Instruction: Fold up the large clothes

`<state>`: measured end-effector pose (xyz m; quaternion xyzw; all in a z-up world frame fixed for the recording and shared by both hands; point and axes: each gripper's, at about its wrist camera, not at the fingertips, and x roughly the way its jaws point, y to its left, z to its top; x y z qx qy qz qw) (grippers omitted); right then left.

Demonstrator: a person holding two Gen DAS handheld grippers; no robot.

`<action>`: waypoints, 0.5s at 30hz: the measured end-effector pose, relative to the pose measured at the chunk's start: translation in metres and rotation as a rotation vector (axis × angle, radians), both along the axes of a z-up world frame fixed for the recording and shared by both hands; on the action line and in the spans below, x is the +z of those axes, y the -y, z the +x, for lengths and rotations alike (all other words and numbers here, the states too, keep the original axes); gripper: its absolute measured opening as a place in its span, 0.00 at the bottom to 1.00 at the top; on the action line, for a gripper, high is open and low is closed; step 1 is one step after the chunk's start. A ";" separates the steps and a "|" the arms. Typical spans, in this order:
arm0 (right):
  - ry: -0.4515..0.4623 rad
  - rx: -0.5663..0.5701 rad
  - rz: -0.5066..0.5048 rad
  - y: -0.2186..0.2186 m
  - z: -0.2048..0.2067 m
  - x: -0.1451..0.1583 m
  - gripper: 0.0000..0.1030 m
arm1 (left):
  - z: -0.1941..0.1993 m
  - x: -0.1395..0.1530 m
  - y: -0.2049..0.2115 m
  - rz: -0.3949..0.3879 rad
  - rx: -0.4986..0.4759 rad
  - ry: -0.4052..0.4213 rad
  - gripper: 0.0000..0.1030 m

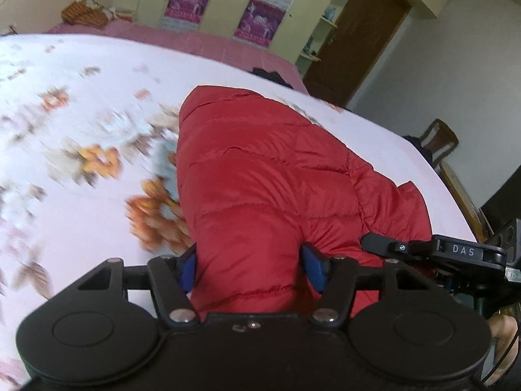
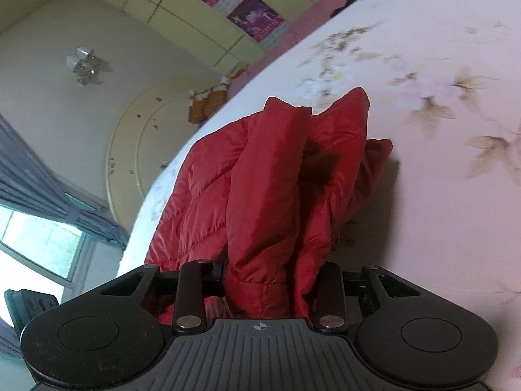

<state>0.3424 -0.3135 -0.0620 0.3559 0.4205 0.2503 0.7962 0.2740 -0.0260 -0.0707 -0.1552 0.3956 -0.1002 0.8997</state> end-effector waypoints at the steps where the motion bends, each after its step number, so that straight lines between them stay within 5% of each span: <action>1: 0.008 0.005 0.004 -0.009 0.002 0.004 0.33 | -0.001 0.005 -0.010 0.004 0.007 0.011 0.59; 15: 0.034 0.011 0.008 -0.221 0.047 0.017 0.33 | 0.021 0.023 -0.213 0.020 0.034 0.051 0.59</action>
